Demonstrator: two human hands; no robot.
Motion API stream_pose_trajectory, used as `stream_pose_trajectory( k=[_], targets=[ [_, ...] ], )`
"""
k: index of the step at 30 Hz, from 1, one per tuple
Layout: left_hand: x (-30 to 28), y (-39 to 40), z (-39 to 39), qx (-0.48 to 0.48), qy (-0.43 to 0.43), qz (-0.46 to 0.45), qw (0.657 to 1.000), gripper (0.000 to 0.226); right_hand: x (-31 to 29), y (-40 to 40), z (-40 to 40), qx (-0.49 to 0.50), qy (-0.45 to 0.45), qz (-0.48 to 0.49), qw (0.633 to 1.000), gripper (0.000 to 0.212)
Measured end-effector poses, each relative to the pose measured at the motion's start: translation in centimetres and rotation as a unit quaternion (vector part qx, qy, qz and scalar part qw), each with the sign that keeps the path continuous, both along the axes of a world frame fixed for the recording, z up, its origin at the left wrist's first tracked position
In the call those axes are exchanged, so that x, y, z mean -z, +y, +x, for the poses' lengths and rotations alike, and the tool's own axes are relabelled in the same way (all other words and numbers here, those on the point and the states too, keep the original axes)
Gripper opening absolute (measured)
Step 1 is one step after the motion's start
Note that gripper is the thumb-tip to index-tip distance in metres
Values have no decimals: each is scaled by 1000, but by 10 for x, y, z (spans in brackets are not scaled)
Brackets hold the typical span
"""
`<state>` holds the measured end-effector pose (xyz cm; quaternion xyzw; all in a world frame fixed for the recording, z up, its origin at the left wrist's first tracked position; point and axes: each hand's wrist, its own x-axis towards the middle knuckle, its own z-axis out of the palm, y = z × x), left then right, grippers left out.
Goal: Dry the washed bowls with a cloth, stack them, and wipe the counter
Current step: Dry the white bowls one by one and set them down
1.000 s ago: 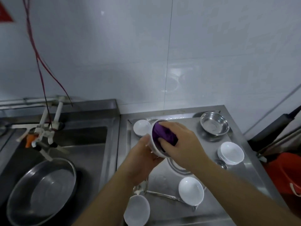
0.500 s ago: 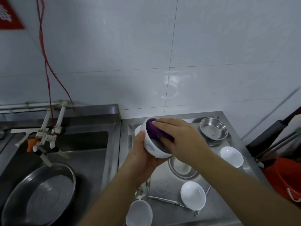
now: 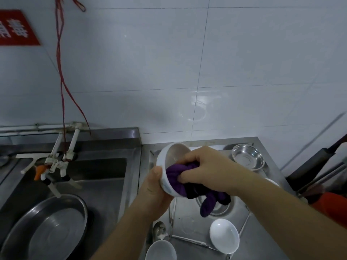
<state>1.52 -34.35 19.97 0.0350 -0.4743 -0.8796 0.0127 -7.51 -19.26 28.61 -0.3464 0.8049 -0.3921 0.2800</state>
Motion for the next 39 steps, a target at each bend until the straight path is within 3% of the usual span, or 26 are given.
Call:
stream_pose_trajectory(
  k=[4, 7, 10, 13, 18, 21, 24, 28, 32, 35, 37, 39],
  targets=[
    [1, 5, 4, 6, 5, 66, 998, 83, 20, -10, 11, 93, -99, -160, 978, 26],
    [-2, 13, 2, -7, -16, 90, 996, 83, 29, -19, 16, 143, 11, -215, 966, 27],
    [1, 16, 3, -24, -29, 86, 996, 82, 28, -24, 16, 185, 182, -158, 953, 26],
    [3, 14, 2, -37, -35, 93, 994, 95, 23, -27, 11, 115, 343, -72, 930, 31],
    [0, 5, -2, -74, -39, 7, 996, 123, 1, -27, 2, 27, 362, 88, 928, 21],
    [-3, -1, -2, -74, -27, -41, 996, 128, -10, -19, 3, -29, 304, 119, 945, 19],
    [-5, -1, 0, -74, -37, -29, 996, 137, -12, -13, 7, -62, 226, 70, 970, 18],
    [-5, 11, 2, -63, -21, 15, 998, 131, 3, -13, 5, 49, 77, -86, 992, 13],
    [1, 16, 0, -61, -21, 5, 998, 126, 26, -21, 13, 239, -38, -152, 958, 13],
    [12, 2, 2, -72, -2, -177, 982, 107, 35, -22, 12, 311, -150, -135, 929, 12],
    [15, -12, 4, -43, 22, -317, 947, 102, 37, -17, 8, 331, -325, -171, 869, 17],
    [17, -24, 4, -6, 38, -405, 914, 106, 37, -9, 7, 301, -444, -187, 823, 38]
  ],
)
